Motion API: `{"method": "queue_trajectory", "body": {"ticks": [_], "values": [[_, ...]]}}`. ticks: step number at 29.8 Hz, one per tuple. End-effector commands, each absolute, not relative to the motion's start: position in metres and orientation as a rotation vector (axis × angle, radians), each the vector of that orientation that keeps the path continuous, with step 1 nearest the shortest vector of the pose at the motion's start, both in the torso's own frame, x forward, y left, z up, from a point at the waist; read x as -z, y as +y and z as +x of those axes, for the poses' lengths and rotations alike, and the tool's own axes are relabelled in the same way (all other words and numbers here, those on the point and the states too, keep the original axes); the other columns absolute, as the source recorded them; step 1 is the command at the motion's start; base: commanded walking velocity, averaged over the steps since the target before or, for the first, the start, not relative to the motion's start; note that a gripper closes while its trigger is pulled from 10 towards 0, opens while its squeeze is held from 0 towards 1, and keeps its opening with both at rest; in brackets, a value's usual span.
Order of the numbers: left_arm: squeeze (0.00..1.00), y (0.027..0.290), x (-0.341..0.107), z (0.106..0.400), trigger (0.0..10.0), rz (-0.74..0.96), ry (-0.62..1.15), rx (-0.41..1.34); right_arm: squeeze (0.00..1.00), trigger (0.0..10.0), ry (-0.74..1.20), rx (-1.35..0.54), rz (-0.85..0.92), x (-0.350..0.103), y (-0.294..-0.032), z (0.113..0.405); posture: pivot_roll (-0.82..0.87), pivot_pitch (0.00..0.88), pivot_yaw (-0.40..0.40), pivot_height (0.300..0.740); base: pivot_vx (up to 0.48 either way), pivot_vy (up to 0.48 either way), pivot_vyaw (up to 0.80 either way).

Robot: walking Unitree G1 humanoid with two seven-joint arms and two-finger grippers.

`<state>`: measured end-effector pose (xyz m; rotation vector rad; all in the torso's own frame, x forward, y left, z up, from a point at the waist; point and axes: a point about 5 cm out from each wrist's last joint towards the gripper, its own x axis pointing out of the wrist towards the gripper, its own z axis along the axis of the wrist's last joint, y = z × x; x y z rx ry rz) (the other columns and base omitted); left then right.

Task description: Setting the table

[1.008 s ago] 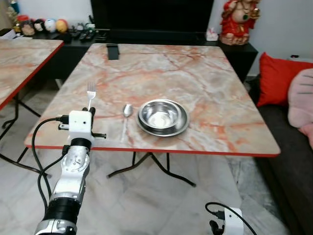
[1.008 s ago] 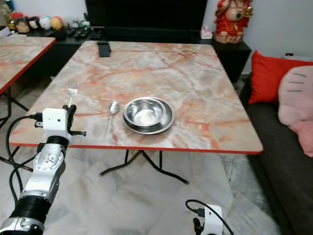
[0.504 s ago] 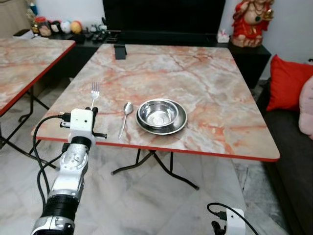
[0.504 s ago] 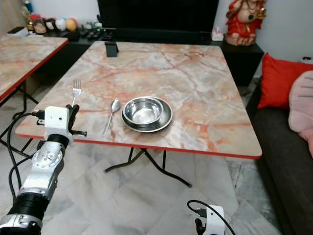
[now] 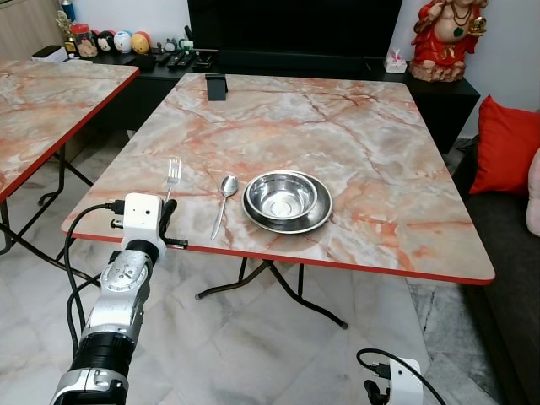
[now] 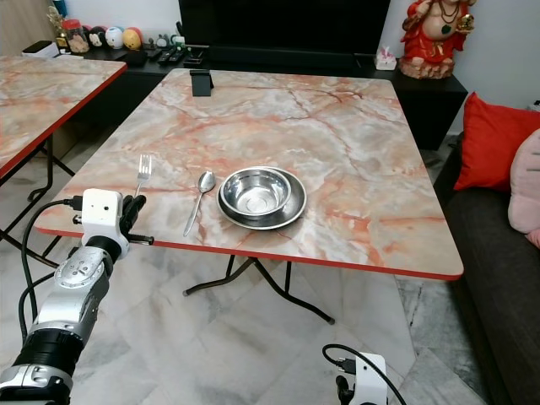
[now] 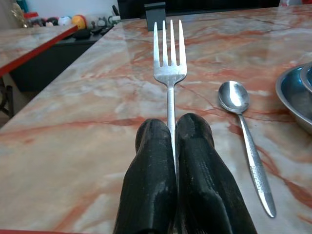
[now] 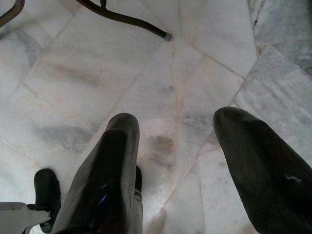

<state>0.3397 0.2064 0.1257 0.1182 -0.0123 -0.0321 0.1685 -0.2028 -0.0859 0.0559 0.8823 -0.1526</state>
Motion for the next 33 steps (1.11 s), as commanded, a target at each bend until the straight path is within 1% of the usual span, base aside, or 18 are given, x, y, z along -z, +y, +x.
{"method": "queue_trajectory", "body": {"ticks": [1,6,28,33], "values": [[0.0,0.206,-0.131,0.343,10.0,0.112,-0.016,0.036,0.0,10.0,0.893,0.152,0.061,0.086,-0.203,0.168,0.04,0.0,-0.039,0.74,0.0,0.0,0.0],[0.0,0.205,-0.131,0.344,10.0,0.113,-0.017,0.043,0.0,10.0,0.891,0.151,0.068,0.086,-0.203,0.168,0.04,0.0,-0.039,0.74,0.221,0.0,-0.66],[0.0,0.208,-0.139,0.346,10.0,0.112,-0.037,0.022,0.0,10.0,0.89,0.142,0.056,0.086,-0.203,0.169,0.04,0.0,-0.045,0.74,0.298,0.0,0.0],[0.0,0.208,-0.141,0.348,10.0,0.096,-0.031,0.025,0.0,10.0,0.89,0.14,0.056,0.086,-0.203,0.169,0.04,0.0,-0.046,0.74,0.0,0.0,0.0]]}}
